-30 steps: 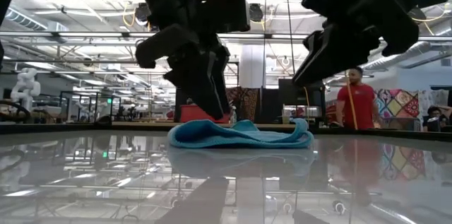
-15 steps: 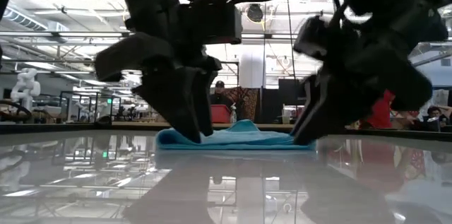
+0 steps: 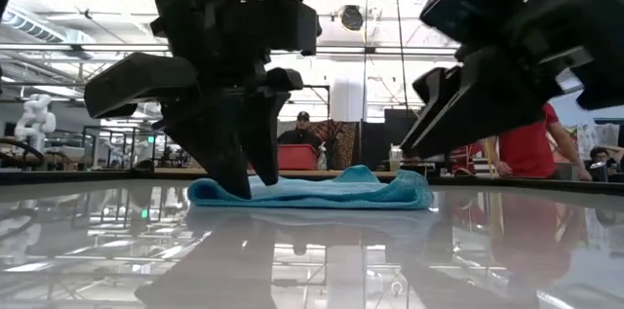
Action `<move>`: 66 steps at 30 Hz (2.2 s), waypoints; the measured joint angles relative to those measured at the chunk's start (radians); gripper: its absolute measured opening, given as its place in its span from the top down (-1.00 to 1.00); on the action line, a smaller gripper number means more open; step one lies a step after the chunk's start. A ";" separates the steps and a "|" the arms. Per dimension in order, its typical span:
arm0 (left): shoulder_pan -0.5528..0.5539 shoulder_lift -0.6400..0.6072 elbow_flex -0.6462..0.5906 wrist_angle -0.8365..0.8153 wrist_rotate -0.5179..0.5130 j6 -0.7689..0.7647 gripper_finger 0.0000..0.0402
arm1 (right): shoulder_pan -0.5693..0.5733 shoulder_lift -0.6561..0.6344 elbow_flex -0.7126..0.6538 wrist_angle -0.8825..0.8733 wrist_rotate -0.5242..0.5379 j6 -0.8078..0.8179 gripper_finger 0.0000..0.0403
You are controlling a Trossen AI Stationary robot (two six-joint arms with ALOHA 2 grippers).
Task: Roll towel
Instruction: Roll the light blue towel
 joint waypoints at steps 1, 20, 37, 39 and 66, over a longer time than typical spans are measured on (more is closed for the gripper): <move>-0.001 -0.004 0.000 0.000 -0.006 0.005 0.05 | 0.000 -0.020 0.000 -0.019 0.000 -0.021 0.48; 0.002 -0.296 0.001 -0.049 -0.046 -0.202 0.05 | -0.007 -0.240 0.002 -0.182 0.038 -0.216 -0.13; -0.094 -0.604 -0.300 0.026 -0.072 -0.533 0.05 | 0.000 -0.229 0.001 -0.175 0.037 -0.163 -0.13; -0.124 -0.620 -0.389 0.161 -0.103 -0.594 0.05 | 0.000 -0.226 0.001 -0.184 0.037 -0.143 -0.13; -0.084 -0.330 -0.578 0.569 -0.094 -0.121 0.05 | -0.044 0.040 0.000 -0.067 0.035 -0.208 -0.13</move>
